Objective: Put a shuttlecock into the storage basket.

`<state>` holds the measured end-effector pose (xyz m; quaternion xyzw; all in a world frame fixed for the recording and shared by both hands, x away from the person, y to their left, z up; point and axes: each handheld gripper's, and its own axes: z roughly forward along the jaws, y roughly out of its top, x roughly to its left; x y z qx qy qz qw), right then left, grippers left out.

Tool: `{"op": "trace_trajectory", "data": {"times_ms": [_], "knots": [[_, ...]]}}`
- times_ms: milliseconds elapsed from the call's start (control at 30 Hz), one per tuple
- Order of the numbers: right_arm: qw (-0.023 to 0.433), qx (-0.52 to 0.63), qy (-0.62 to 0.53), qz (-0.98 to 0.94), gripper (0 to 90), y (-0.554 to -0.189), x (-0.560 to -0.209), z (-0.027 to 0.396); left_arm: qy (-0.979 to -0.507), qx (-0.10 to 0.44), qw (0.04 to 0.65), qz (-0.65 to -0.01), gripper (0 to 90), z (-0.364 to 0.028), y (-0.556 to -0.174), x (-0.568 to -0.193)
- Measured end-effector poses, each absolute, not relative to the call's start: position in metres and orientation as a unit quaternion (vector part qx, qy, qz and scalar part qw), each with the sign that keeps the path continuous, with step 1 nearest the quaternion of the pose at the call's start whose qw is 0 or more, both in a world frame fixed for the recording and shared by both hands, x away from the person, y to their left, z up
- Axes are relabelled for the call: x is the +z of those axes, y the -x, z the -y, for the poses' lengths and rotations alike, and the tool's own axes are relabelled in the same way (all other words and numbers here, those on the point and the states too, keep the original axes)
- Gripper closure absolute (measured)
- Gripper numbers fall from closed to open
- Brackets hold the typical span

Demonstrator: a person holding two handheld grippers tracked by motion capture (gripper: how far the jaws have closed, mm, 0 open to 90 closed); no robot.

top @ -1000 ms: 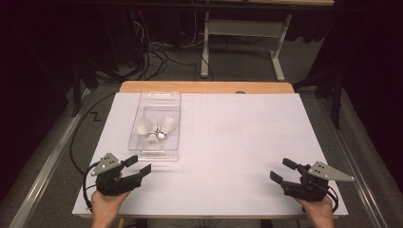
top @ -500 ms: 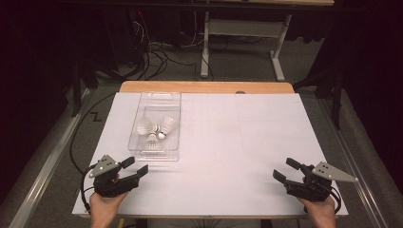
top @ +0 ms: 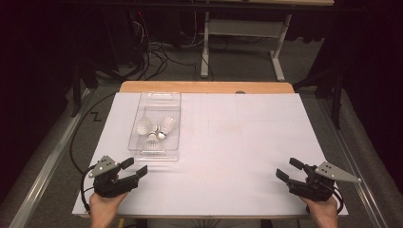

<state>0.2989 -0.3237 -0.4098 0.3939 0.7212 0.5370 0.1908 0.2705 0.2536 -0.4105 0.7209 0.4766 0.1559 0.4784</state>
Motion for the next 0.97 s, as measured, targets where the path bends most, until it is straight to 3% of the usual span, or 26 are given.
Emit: {"op": "trace_trajectory", "data": {"times_ms": [967], "knots": [[0.193,0.535,-0.394,-0.722,25.4,-0.2997,-0.4107,0.3239,-0.716,0.150,0.486,-0.479,33.6,-0.2548,-0.2712,-0.4115]]}}
